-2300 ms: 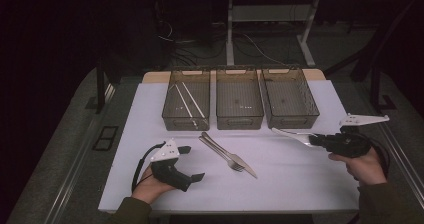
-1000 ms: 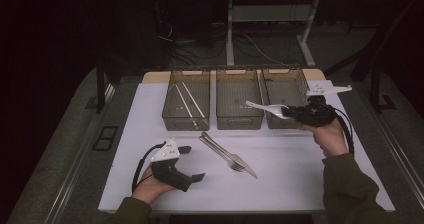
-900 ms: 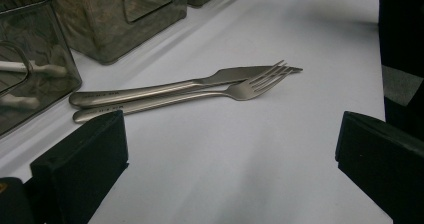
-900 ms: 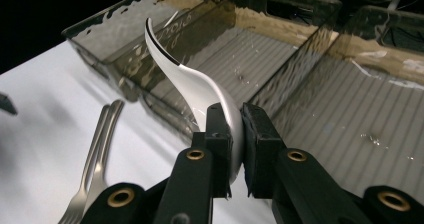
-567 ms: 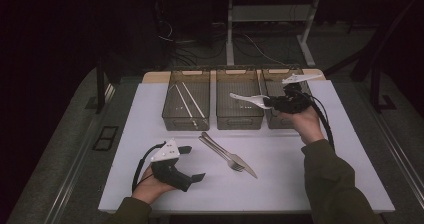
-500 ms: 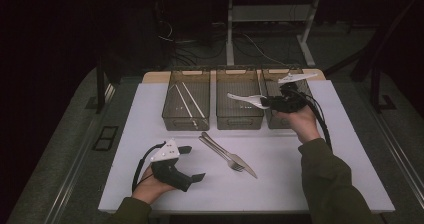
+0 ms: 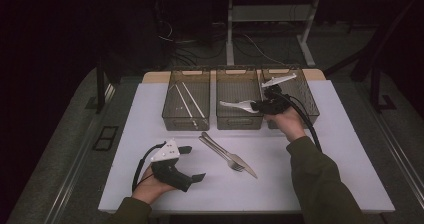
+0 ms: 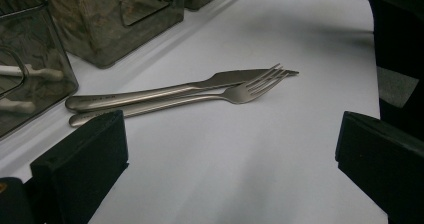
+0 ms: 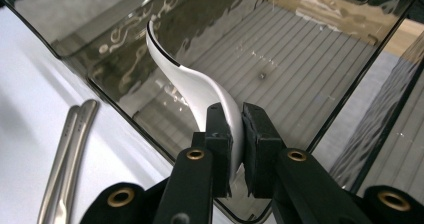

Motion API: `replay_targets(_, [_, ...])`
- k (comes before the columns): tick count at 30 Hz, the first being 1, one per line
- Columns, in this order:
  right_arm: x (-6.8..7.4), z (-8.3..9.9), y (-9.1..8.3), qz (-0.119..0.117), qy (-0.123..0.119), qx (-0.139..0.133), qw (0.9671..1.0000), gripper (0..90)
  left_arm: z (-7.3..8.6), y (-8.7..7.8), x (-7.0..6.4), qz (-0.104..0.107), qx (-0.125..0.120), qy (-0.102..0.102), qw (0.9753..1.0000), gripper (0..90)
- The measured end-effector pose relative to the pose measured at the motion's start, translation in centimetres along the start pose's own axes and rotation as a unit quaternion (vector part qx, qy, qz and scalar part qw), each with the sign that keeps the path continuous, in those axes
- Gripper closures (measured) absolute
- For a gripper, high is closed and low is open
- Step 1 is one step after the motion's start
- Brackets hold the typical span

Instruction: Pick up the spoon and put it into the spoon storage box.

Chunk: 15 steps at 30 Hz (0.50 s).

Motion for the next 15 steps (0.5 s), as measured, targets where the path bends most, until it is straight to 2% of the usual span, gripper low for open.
replay_targets(8, [0.15,0.35,0.56,0.003,-0.009,0.019,0.9998,81.3,0.0,0.0,0.0,0.0,0.0,0.0,1.0,0.0])
replay_targets(12, [0.17,0.37,0.56,0.003,-0.008,0.017,0.9998,74.7,0.01,-0.03,0.04,0.0,0.001,0.001,1.0,0.0])
replay_targets(15, [0.04,0.33,0.37,0.0,-0.004,0.006,1.0,71.5,0.0,0.0,0.0,0.001,0.0,0.0,1.0,0.0])
Point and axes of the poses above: each handheld gripper's, and its own axes: y roughly forward along the jaws, z roughly out of its underside, x roughly to its left, the point moved 3 cm from there along y, roughly forward along the jaws, and after that the axes turned 2 degrees about x, right-handed, at the moved point
